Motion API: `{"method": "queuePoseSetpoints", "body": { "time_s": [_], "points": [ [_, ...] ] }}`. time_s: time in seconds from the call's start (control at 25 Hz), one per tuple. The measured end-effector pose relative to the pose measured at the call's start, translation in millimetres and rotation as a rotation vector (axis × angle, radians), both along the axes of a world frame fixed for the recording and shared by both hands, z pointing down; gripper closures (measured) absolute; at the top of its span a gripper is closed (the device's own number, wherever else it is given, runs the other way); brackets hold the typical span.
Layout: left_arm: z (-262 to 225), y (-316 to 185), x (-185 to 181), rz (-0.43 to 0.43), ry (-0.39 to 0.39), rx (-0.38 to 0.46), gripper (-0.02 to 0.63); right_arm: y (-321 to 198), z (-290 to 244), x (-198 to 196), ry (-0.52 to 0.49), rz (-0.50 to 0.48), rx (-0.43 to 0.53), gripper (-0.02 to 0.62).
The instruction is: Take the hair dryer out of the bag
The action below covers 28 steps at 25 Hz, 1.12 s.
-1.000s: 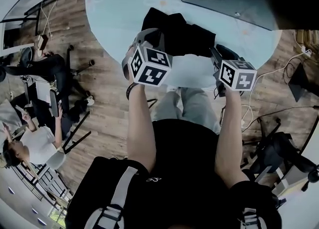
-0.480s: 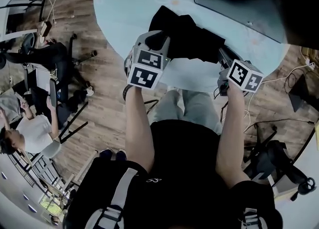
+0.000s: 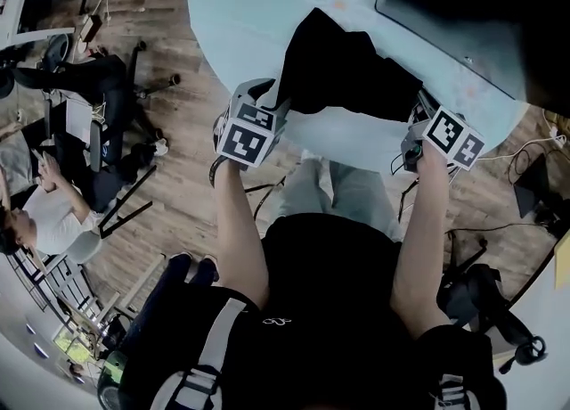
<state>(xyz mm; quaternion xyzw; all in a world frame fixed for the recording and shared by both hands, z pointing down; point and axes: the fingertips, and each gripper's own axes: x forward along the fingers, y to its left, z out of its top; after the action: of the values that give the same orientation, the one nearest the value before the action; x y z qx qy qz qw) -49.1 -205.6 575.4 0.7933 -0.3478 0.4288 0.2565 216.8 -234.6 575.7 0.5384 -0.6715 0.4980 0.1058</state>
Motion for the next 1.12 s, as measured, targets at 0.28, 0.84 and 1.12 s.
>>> {"method": "queuePoseSetpoints", "body": {
  "time_s": [0.28,0.84,1.12],
  "points": [
    [37.3,-0.2,-3.5,-0.073,-0.102,-0.019,0.483,-1.6,-4.4,-5.8,-0.007,-0.034,-0.014,0.566],
    [18.4,-11.0,-9.4,-0.162,-0.093,0.01,0.581,-13.7,-31.6,5.1,-0.072,-0.015,0.079,0.569],
    [-6.1,-36.4,-35.9,-0.254,-0.146,0.145,0.581,-17.8,-50.3,26.9,-0.058,0.034,0.118,0.569]
  ]
}}
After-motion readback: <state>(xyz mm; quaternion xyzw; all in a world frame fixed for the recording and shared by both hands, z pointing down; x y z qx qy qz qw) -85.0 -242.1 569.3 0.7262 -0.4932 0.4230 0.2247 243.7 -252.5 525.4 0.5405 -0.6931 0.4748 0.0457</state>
